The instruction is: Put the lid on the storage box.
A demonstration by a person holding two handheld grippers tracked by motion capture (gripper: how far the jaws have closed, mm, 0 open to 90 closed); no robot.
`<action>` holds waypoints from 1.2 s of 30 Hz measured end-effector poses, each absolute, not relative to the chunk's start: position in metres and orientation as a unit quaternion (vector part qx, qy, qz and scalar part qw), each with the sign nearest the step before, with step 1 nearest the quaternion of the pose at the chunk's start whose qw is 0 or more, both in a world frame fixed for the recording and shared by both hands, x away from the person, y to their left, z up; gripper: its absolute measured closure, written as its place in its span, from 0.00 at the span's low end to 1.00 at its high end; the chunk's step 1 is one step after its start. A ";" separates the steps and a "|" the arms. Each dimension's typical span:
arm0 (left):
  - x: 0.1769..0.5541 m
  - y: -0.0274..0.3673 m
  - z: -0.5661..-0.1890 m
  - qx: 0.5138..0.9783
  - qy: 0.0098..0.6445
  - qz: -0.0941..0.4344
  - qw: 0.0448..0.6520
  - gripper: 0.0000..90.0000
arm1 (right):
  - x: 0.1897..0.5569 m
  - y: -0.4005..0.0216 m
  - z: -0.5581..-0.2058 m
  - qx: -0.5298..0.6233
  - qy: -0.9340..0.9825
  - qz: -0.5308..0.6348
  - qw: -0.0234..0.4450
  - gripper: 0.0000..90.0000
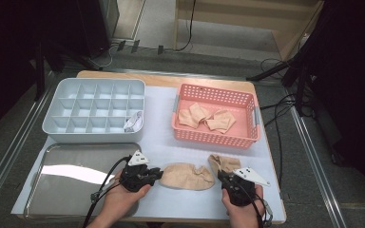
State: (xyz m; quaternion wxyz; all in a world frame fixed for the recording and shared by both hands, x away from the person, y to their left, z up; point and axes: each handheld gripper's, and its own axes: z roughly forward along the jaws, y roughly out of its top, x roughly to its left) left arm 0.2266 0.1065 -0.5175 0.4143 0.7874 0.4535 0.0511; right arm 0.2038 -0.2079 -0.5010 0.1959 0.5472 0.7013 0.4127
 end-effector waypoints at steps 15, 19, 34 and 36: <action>0.227 0.110 -0.518 0.787 0.453 0.053 0.417 0.87 | 0.227 -0.127 -0.485 0.480 0.726 0.469 0.150 0.75; 0.229 0.114 -0.518 0.777 0.463 0.056 0.423 0.83 | 0.229 -0.127 -0.486 0.476 0.727 0.476 0.136 0.72; 0.237 0.099 -0.504 0.762 0.459 0.051 0.454 0.73 | 0.240 -0.178 -0.491 0.489 0.728 0.451 0.167 0.75; 0.238 0.094 -0.503 0.763 0.458 0.047 0.455 0.72 | 0.239 -0.173 -0.499 0.482 0.741 0.435 0.172 0.71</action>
